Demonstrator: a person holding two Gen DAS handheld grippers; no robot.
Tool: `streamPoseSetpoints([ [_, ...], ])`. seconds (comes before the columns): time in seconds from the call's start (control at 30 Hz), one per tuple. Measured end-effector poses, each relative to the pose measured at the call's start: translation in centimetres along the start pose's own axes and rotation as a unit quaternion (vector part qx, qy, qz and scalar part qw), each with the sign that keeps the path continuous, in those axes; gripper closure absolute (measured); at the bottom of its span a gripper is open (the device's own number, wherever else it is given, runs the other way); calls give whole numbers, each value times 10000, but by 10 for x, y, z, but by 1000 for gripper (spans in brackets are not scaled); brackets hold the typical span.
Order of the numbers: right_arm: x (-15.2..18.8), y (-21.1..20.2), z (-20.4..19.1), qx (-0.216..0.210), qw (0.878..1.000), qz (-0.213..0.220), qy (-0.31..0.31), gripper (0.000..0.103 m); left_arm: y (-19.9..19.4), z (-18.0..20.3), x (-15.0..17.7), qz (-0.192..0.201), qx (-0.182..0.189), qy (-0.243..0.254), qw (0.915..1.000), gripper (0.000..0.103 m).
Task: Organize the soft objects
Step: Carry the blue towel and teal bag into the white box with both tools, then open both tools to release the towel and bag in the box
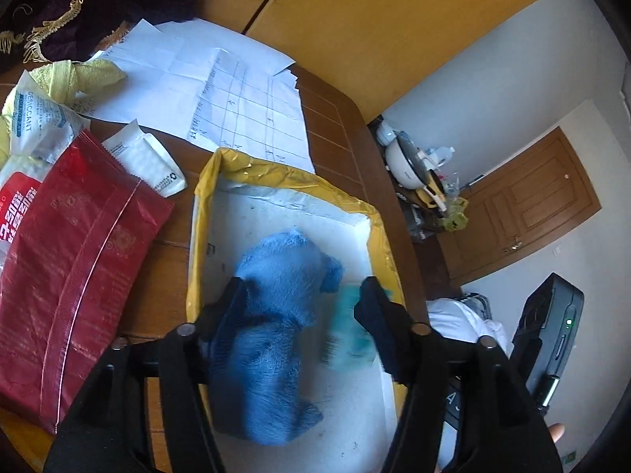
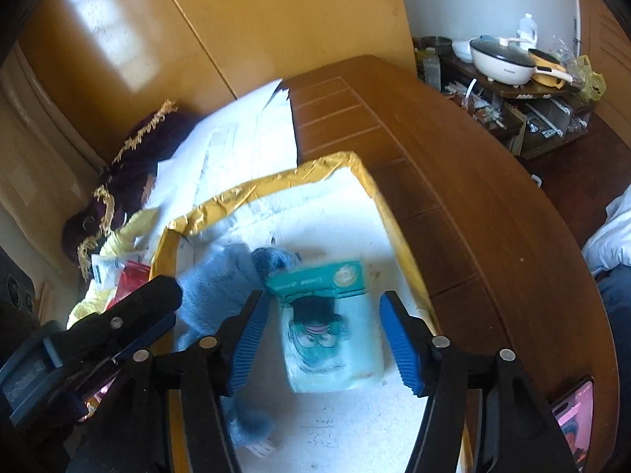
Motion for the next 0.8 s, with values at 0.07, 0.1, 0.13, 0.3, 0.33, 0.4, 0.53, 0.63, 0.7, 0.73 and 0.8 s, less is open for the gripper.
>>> streamPoseSetpoints([
  [0.07, 0, -4, -1, -76, 9999, 86, 16, 34, -2, 2, 1, -3, 40, -2, 10000, 36],
  [0.1, -1, -6, -1, -103, 9999, 118, 19, 34, -4, 3, 2, -5, 29, 4, 10000, 36],
  [0.13, -1, -8, -2, -152, 9998, 156, 15, 34, -6, 4, 3, -8, 23, 13, 10000, 36],
  [0.3, -2, -19, -7, -550, 9978, 366, 5, 34, -20, 6, 7, 65, 110, -2, 9999, 36],
  [0.33, -1, -23, -10, -704, 9966, 419, -37, 34, -24, 6, 9, 83, 118, -21, 9999, 36],
  [0.4, 0, -27, -16, -887, 9949, 463, -130, 34, -32, 4, 12, 135, 139, -41, 9998, 36],
  [0.53, 7, -31, -33, -1087, 9919, 488, -444, 34, -49, 2, 20, 340, 42, 6, 9994, 36],
  [0.63, 11, -33, -44, -1127, 9899, 523, -688, 34, -61, 1, 25, 508, -73, 30, 9987, 36],
  [0.7, 14, -32, -50, -1105, 9894, 515, -784, 34, -70, -2, 28, 610, -143, 4, 9980, 36],
  [0.73, 15, -31, -51, -1094, 9895, 488, -810, 34, -73, -2, 29, 654, -179, 11, 9977, 36],
  [0.8, 16, -30, -50, -1104, 9896, 445, -803, 34, -80, -3, 32, 739, -217, 8, 9970, 36],
])
Point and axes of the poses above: each gripper's, at about its wrist camera, not at the fingertips, and y roughly the way its jaws point, z to its right, x to its underside, the point moved 3 cm from there along y, roughly the way its jaws point, and after that the axes turned 6 degrees about y, right-handed, at the moved point
